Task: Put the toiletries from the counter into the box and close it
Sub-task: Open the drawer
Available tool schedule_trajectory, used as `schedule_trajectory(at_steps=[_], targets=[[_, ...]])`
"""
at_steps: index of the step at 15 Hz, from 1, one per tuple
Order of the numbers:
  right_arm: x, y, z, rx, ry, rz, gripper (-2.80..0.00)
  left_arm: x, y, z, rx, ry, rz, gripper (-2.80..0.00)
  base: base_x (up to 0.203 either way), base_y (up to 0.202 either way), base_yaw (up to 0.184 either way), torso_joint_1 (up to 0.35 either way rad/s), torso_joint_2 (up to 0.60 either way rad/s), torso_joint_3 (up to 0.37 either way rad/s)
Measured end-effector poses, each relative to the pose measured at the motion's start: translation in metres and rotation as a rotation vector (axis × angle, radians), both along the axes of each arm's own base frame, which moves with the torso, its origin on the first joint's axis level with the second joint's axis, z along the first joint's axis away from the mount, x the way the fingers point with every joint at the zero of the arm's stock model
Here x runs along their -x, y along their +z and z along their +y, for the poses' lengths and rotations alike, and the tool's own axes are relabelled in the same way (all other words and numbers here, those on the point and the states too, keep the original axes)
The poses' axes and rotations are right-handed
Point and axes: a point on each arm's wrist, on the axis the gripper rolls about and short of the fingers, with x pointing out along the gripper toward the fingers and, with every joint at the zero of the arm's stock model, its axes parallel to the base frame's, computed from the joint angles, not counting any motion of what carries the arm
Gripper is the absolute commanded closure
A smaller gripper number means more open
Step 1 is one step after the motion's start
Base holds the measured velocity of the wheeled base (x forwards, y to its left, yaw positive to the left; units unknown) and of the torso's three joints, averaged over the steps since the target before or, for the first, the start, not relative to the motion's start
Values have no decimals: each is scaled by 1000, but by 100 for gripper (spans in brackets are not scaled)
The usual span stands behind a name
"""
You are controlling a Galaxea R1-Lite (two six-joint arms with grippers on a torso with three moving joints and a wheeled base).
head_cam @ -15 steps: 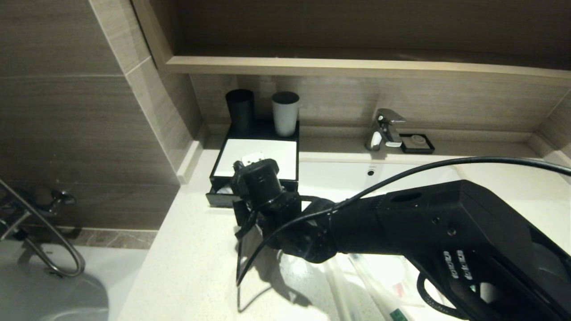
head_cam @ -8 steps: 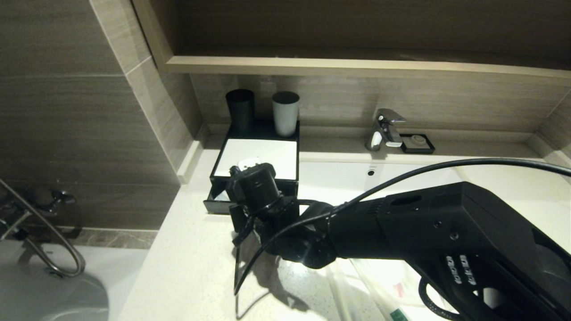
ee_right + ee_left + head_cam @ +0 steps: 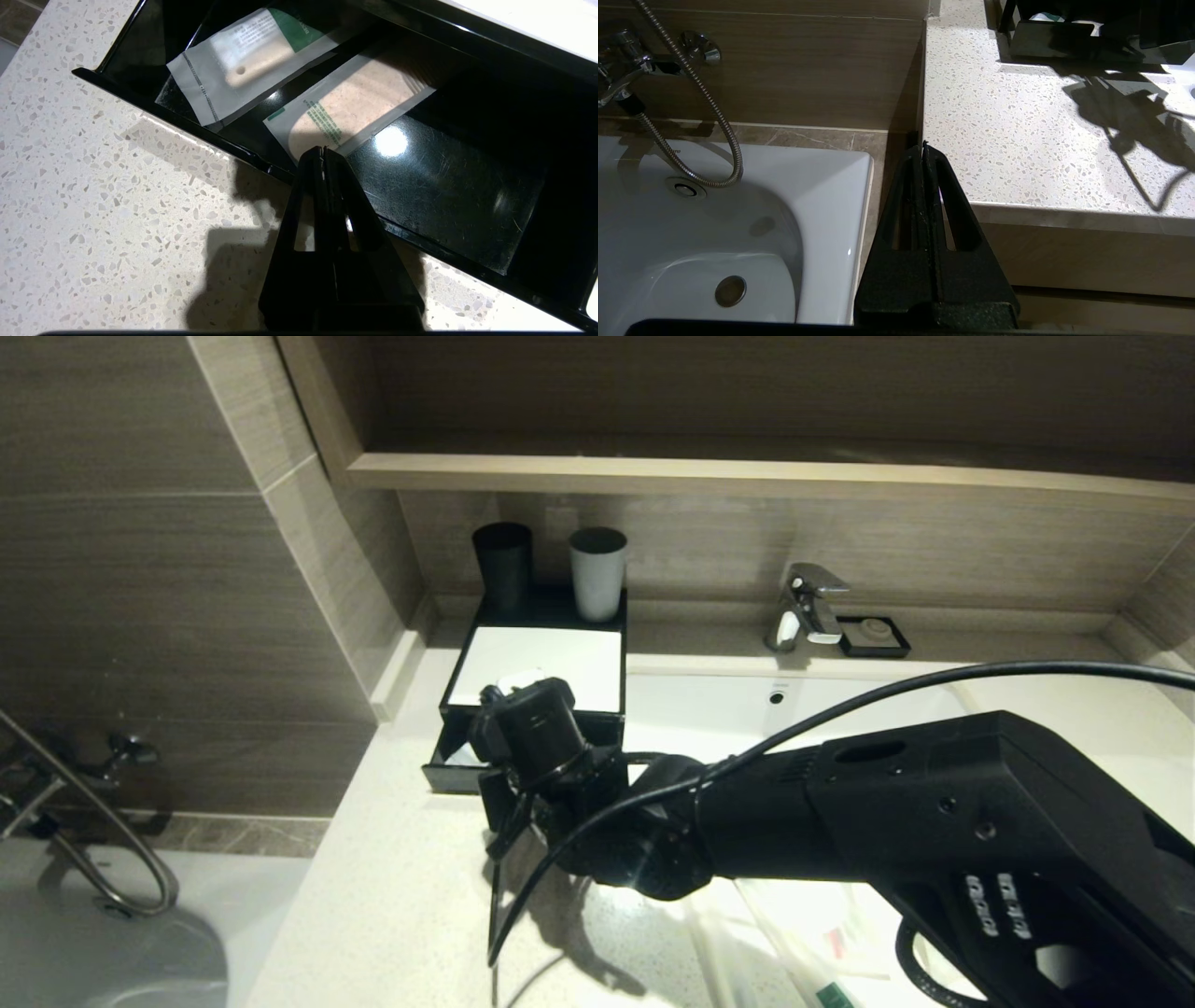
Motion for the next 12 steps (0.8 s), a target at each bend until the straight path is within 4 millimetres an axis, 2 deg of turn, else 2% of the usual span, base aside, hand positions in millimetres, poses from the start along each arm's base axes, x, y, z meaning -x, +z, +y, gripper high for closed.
schedule_trajectory(at_steps=[12], targets=[[17,-2,-5,25,50,38,0,0,0,0,0,0,0,0,0,0,0,0,0,0]])
